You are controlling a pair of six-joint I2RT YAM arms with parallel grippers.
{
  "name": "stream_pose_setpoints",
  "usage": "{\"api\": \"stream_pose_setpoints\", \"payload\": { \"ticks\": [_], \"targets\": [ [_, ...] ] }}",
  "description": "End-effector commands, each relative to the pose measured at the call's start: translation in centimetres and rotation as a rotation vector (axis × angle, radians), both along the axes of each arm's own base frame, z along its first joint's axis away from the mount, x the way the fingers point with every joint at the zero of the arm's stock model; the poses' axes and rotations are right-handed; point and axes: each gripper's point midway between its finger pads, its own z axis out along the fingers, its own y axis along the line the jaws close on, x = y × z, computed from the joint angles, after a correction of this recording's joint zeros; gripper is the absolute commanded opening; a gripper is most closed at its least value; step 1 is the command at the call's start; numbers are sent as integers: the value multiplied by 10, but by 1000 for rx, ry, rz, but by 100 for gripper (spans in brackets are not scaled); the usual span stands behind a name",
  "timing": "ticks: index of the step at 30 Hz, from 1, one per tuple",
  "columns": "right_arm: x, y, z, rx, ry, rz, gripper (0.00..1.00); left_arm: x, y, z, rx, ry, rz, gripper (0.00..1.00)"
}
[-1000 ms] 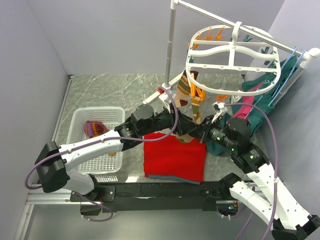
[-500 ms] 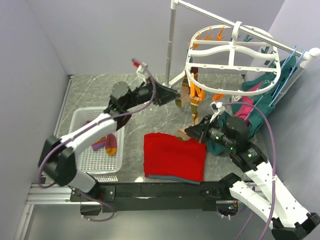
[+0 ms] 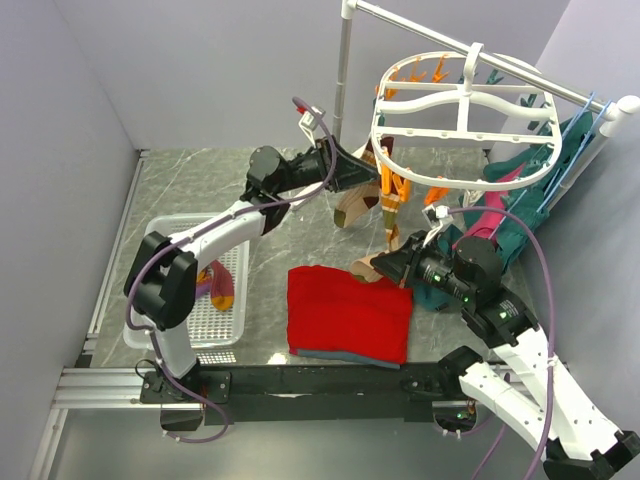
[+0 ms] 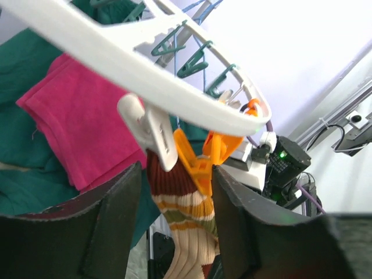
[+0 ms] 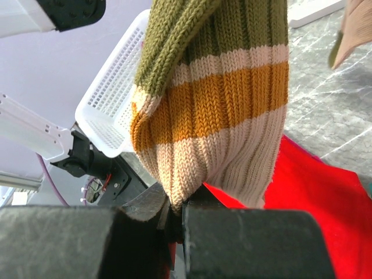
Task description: Remove the socks clipped to the hanger
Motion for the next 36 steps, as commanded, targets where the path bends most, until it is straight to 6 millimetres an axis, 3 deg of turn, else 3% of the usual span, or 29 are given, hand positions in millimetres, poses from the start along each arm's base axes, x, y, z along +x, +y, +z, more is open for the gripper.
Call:
{"api": "stream_pose_setpoints", "payload": {
  "ticks": [1,14,19,26,32,36],
  "targets": [
    [-2,0,20,30,-49,3,0,-3,2,37,-78,-105,-22,54],
    [-7,-3,25,39,-59,1,0,21,-10,38,-82,-73,9,53],
    [-7,-3,24,37,-57,0,0,28,-9,38,-101,-69,14,60],
    [-8,-3,26,40,-59,2,0,26,-7,50,-148,-71,-10,50],
    [-9,-2,23,38,-52,8,0,18,-3,62,-207,-69,-60,59],
    [-8,-3,25,39,-55,5,0,14,-6,56,-210,-54,-99,62]
  ]
}}
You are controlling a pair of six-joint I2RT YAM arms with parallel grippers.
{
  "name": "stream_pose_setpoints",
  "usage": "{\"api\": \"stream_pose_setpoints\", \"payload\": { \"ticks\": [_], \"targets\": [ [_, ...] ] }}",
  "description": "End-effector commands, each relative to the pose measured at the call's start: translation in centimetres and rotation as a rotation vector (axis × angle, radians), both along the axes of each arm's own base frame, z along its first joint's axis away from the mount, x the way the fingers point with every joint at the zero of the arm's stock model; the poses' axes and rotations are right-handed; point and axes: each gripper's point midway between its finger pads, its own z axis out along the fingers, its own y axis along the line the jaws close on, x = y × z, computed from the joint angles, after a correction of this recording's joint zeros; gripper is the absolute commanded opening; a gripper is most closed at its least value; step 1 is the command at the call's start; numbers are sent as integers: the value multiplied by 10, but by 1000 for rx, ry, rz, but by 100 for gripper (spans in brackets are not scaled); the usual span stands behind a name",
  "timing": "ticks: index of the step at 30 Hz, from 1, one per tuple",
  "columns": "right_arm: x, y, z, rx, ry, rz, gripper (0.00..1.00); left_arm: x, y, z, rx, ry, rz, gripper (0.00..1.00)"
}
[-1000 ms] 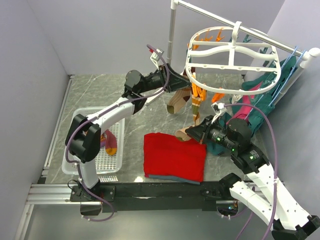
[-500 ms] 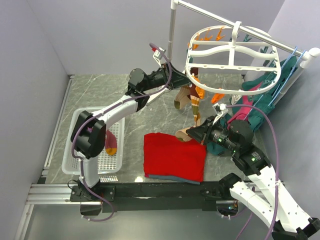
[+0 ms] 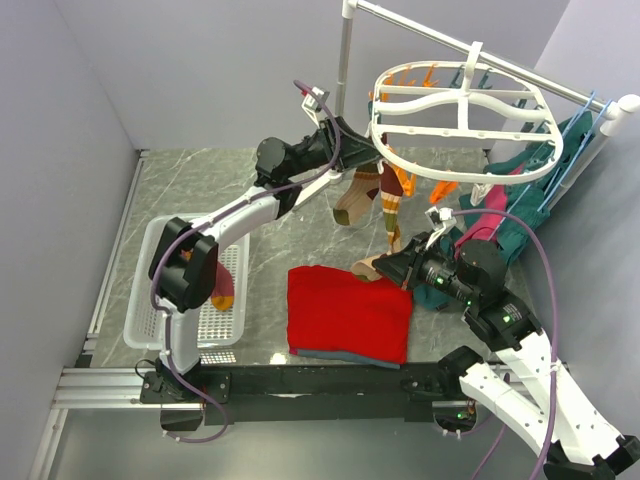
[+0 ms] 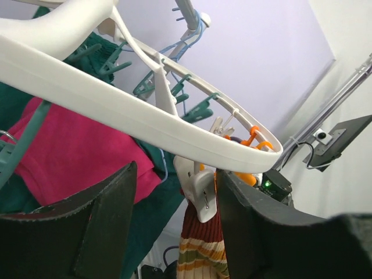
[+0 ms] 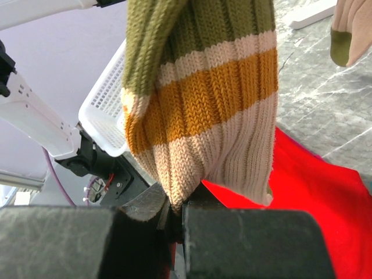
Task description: Remove the socks clipped to the hanger
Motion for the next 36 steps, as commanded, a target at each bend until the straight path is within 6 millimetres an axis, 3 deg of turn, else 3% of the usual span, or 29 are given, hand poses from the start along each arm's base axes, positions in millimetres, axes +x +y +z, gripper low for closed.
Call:
{"api": "stream_pose_setpoints", "payload": {
  "ticks": [1,18,22,27,28,36],
  "targets": [
    [-3,0,22,30,-49,7,0,-15,6,21,-78,-56,-51,63],
    [0,3,22,24,-41,12,0,-30,3,26,-150,-61,-156,68],
    [1,2,22,21,-41,9,0,-32,6,29,-201,-59,-172,58],
    [1,1,20,20,-40,4,0,-32,5,34,-228,-62,-173,53],
    [1,1,20,21,-39,3,0,-32,4,34,-229,-62,-174,46],
    [2,-1,10,4,-29,-8,0,-34,7,38,-238,-71,-146,25]
  ]
}}
